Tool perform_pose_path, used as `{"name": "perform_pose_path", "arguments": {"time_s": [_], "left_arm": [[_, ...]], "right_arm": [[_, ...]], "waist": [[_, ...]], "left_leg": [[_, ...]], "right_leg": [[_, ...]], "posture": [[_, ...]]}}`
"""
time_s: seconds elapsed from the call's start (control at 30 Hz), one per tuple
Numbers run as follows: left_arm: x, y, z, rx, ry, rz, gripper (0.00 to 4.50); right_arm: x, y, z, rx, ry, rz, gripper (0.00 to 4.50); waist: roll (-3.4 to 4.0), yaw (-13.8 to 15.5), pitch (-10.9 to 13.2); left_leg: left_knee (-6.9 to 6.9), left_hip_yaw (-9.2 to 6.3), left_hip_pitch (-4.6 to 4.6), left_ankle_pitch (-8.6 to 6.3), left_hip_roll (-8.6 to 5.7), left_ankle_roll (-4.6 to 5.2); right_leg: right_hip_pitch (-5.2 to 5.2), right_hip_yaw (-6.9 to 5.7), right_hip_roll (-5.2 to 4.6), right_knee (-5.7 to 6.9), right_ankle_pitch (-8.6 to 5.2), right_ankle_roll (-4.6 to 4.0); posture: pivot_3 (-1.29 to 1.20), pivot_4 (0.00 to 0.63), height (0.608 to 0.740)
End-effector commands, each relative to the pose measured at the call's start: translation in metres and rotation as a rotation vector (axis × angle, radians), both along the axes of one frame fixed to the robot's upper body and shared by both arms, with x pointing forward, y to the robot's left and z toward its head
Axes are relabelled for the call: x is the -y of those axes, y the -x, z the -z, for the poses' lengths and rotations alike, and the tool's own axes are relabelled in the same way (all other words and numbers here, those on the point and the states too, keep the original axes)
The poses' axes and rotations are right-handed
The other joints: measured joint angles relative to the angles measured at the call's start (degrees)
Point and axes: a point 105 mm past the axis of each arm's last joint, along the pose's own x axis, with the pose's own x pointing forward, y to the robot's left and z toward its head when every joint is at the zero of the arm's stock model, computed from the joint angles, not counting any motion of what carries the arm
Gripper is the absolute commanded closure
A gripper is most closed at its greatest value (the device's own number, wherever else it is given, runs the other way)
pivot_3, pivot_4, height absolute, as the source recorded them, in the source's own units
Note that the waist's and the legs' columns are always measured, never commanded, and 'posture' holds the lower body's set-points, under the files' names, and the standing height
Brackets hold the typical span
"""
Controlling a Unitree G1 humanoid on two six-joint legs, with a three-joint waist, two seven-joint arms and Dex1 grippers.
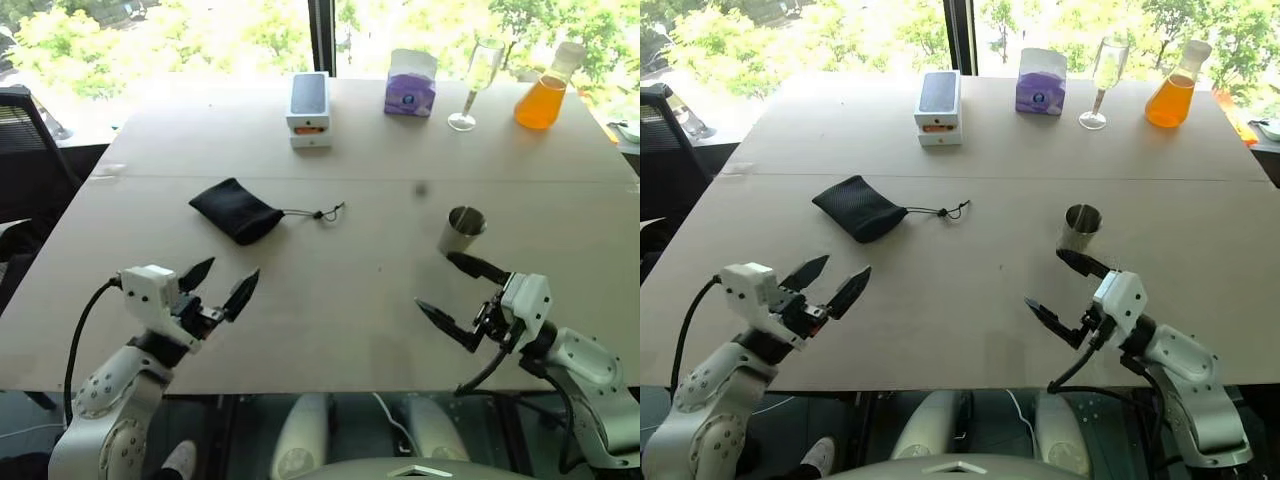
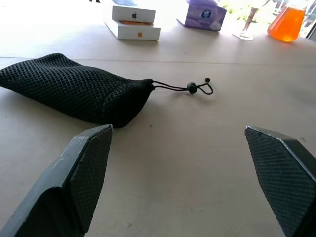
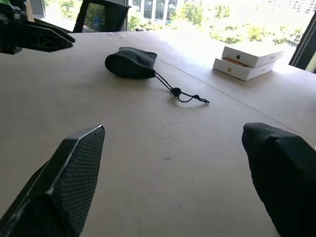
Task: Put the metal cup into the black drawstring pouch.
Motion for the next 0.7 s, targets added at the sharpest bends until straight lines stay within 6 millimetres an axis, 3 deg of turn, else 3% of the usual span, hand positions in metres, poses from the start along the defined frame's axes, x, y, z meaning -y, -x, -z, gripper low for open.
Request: {"name": "perform_pose_path", "arguments": {"time_s": [0.03,0.5,0.7], "left_arm": [[0.008,-0.009,-0.010,-0.006,-0.105,-0.066,0.05],[0.017,-0.045,-0.031,-0.027,-0.509,-0.327,0.05],[0.024,-0.063,-0.025,-0.110,-0.618,-0.379,0.05]], "right_arm": [[-0.007,0.003,-0.016,0.057,-0.031,-0.041,0.00],[-0.013,0.000,-0.016,0.067,-0.026,-0.050,0.00],[-0.013,-0.003,-0.019,0.084,-0.018,-0.050,0.00]], "waist": [[-0.01,0.0,0.0],[-0.01,0.1,0.0],[-0.01,0.7,0.0]], "left_leg": [[0.01,0.00,0.00,0.00,0.00,0.00],[0.01,-0.03,0.01,0.00,-0.04,-0.01],[0.02,-0.06,0.01,0.01,-0.09,-0.02]], "right_leg": [[0.00,0.00,0.03,0.01,0.01,0.01],[-0.02,-0.02,0.18,0.09,0.02,0.03],[-0.01,-0.04,0.19,0.11,0.02,0.03]], "posture": [[0.00,0.150,0.740],[0.00,0.150,0.740],[0.00,0.150,0.740]]}}
